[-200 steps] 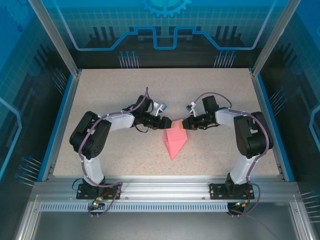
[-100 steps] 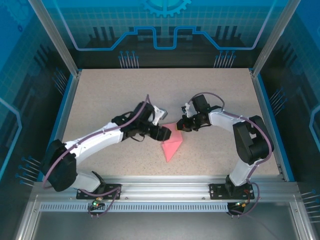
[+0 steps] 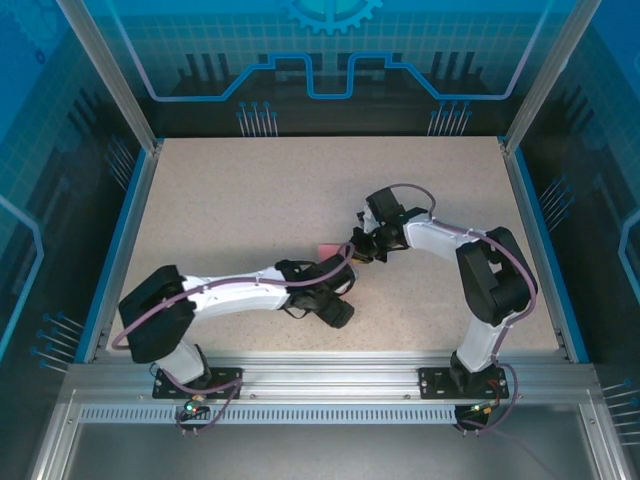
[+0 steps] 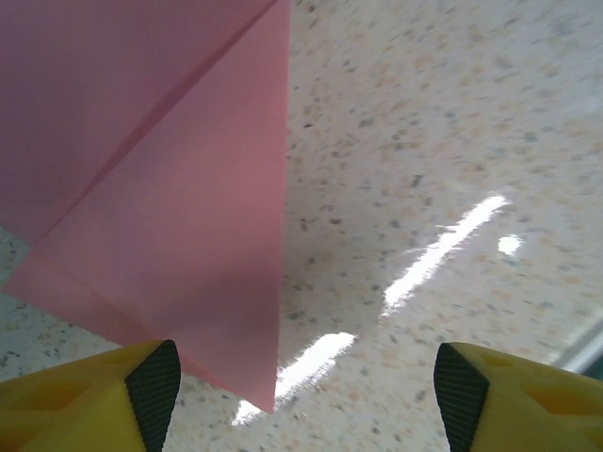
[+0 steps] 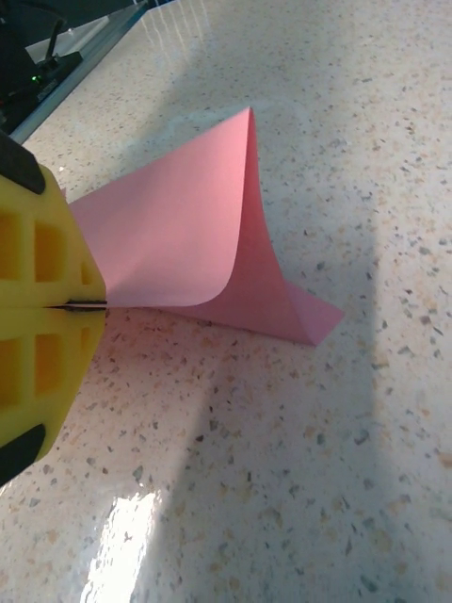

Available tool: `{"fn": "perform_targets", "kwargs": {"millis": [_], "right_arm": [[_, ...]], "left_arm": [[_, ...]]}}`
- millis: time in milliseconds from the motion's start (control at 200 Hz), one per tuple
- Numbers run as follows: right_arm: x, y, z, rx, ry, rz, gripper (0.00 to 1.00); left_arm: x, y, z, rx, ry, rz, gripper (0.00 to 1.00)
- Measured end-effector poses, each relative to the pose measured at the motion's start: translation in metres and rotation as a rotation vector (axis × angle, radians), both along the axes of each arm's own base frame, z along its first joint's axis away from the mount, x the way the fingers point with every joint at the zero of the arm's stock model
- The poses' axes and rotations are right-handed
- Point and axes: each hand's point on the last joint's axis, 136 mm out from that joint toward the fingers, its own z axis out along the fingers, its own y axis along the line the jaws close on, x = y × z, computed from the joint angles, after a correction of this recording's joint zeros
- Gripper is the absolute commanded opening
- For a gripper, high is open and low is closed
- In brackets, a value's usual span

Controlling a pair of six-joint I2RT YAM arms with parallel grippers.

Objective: Fold a paper plane with a square sheet of paper (fold left side to right side)
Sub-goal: Fold the wing for the fifth time at the center of the table.

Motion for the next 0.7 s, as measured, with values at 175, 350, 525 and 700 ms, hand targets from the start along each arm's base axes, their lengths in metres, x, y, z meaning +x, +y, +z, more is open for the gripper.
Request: {"fn": "perform_targets", "kwargs": {"millis": [175, 350, 525, 700], "right_arm": [[0.004, 0.005, 0.002, -0.002, 0.001, -0.007, 0.0], [0.006, 0.005, 0.0, -0.012, 0.008, -0.012, 0.0], [0.004, 0.004, -0.008, -0.023, 0.028, -0.012, 0.0], [0.006, 0.005, -0.007, -0.023, 0.028, -0.012, 0.0]], "left_arm": [[0.014, -0.001, -0.015, 0.106, -0.058, 0.017, 0.75], [0.021, -0.007, -0.02, 0.174, -0.112, 0.014, 0.72], [0.026, -0.002, -0.028, 0.236, -0.138, 0.029, 0.62], [0.029, 0.006, -0.031, 0.279, -0.156, 0.045, 0.56]]}}
